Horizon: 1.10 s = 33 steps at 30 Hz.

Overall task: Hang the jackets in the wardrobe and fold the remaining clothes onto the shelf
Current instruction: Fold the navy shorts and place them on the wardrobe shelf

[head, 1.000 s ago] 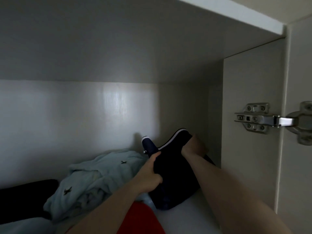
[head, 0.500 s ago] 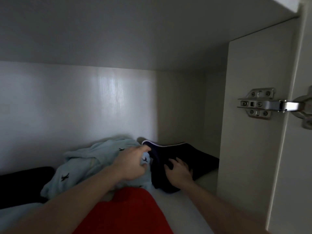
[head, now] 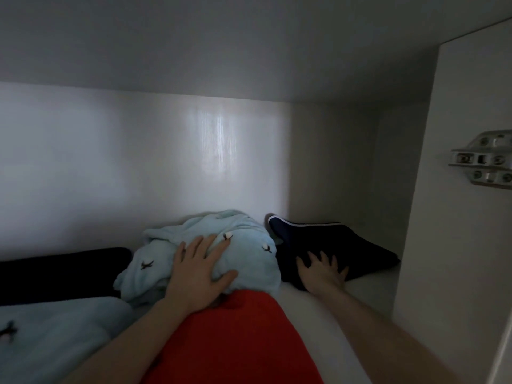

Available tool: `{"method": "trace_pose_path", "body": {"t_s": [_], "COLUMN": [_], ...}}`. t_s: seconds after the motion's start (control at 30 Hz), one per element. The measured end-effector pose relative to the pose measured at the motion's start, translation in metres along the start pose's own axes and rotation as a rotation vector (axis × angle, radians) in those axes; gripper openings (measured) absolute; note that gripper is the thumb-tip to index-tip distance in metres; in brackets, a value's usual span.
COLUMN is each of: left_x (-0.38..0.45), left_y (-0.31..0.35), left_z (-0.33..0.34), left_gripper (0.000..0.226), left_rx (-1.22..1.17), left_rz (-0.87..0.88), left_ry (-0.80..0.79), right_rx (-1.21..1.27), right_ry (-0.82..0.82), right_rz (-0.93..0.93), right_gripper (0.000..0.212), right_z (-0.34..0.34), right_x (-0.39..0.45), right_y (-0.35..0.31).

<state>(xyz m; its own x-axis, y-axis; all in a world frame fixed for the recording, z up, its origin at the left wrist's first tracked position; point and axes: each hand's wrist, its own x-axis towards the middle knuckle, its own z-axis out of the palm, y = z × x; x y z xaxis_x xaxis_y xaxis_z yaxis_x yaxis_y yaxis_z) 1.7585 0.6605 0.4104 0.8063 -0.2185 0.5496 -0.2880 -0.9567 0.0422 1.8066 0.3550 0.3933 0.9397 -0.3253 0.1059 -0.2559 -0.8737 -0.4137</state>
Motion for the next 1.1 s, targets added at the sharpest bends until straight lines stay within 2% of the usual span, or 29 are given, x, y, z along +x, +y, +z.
{"method": "trace_pose_path", "body": {"t_s": [0.1, 0.17, 0.23, 0.57, 0.7, 0.8, 0.9, 0.97, 1.0, 1.1], "left_x": [0.000, 0.000, 0.000, -0.003, -0.004, -0.007, 0.003, 0.011, 0.009, -0.036], "left_y": [-0.002, -0.002, -0.001, -0.001, -0.003, 0.002, 0.008, 0.018, 0.025, 0.059], "left_z": [0.000, 0.000, -0.001, 0.005, 0.007, 0.003, -0.019, -0.048, -0.060, -0.088], "left_gripper": [0.083, 0.084, 0.085, 0.085, 0.099, 0.097, 0.096, 0.081, 0.076, 0.079], "left_rx": [-0.005, -0.018, -0.021, -0.009, 0.020, 0.044, -0.041, -0.191, -0.240, -0.226], "left_rz": [-0.008, -0.017, -0.024, -0.017, -0.039, -0.083, -0.130, -0.174, -0.166, -0.029], "left_ry": [0.022, 0.027, 0.030, 0.042, -0.038, -0.129, -0.218, -0.265, -0.266, -0.232], "right_rx": [0.053, 0.026, -0.023, -0.080, -0.077, -0.011, 0.054, 0.131, 0.173, 0.292], "right_ry": [0.006, -0.020, -0.057, -0.108, -0.095, -0.045, -0.071, -0.101, -0.113, -0.136], "right_rz": [-0.177, -0.339, -0.424, -0.451, -0.420, -0.372, -0.404, -0.432, -0.436, -0.420], "right_gripper": [0.057, 0.056, 0.055, 0.057, 0.061, 0.063, 0.062, 0.060, 0.059, 0.055], "right_z": [0.002, 0.005, 0.006, 0.005, 0.008, 0.011, 0.010, 0.005, 0.002, -0.007], "right_x": [-0.008, -0.015, -0.020, -0.021, -0.026, -0.040, -0.052, -0.058, -0.060, -0.070], "right_y": [-0.001, 0.000, 0.000, 0.000, -0.002, 0.000, 0.006, 0.010, 0.012, 0.016]}}
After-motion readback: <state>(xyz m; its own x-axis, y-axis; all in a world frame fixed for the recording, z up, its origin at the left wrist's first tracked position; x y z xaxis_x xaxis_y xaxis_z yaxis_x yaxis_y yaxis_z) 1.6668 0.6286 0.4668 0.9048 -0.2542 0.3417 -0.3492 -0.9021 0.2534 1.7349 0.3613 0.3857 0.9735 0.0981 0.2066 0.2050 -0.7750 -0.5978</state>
